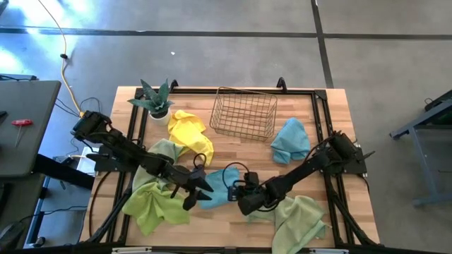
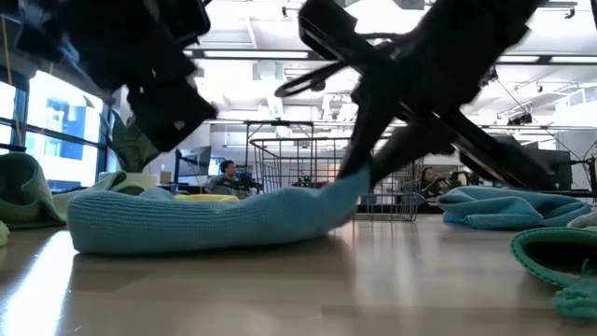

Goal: Fold microfiber towels
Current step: Put the bottom blue microfiber cloth in the basket

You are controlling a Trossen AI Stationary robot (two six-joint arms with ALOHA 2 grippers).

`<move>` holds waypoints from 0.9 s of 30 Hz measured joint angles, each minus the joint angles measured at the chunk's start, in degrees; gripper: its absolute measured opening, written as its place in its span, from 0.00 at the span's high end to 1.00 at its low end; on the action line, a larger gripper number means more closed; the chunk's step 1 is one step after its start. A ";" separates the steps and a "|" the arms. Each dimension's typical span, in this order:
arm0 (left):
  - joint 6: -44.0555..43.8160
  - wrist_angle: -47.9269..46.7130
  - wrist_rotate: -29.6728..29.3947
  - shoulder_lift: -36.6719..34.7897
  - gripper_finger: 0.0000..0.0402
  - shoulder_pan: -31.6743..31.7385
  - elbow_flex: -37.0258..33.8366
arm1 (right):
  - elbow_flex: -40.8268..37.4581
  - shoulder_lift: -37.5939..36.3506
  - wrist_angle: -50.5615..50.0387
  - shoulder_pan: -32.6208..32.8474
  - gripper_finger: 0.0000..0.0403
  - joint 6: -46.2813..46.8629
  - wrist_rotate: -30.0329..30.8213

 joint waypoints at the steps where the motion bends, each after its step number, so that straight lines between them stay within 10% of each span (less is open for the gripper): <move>1: -0.38 -0.11 0.78 -0.79 0.58 0.00 -0.02 | 0.98 0.00 -1.10 -0.32 1.00 -1.23 -0.04; 9: 1.21 -0.15 -0.81 -4.32 0.59 -0.55 0.00 | 6.37 -0.15 -5.86 -4.59 1.00 -8.96 -0.05; 19: 18.72 -0.09 -29.55 -4.44 0.56 -3.33 0.00 | 8.88 -0.22 -3.18 -9.93 1.00 -11.08 -0.06; 27: 20.17 -4.62 -32.91 -4.04 0.55 -4.95 0.00 | 8.95 -0.22 3.02 -13.40 1.00 -12.89 -3.12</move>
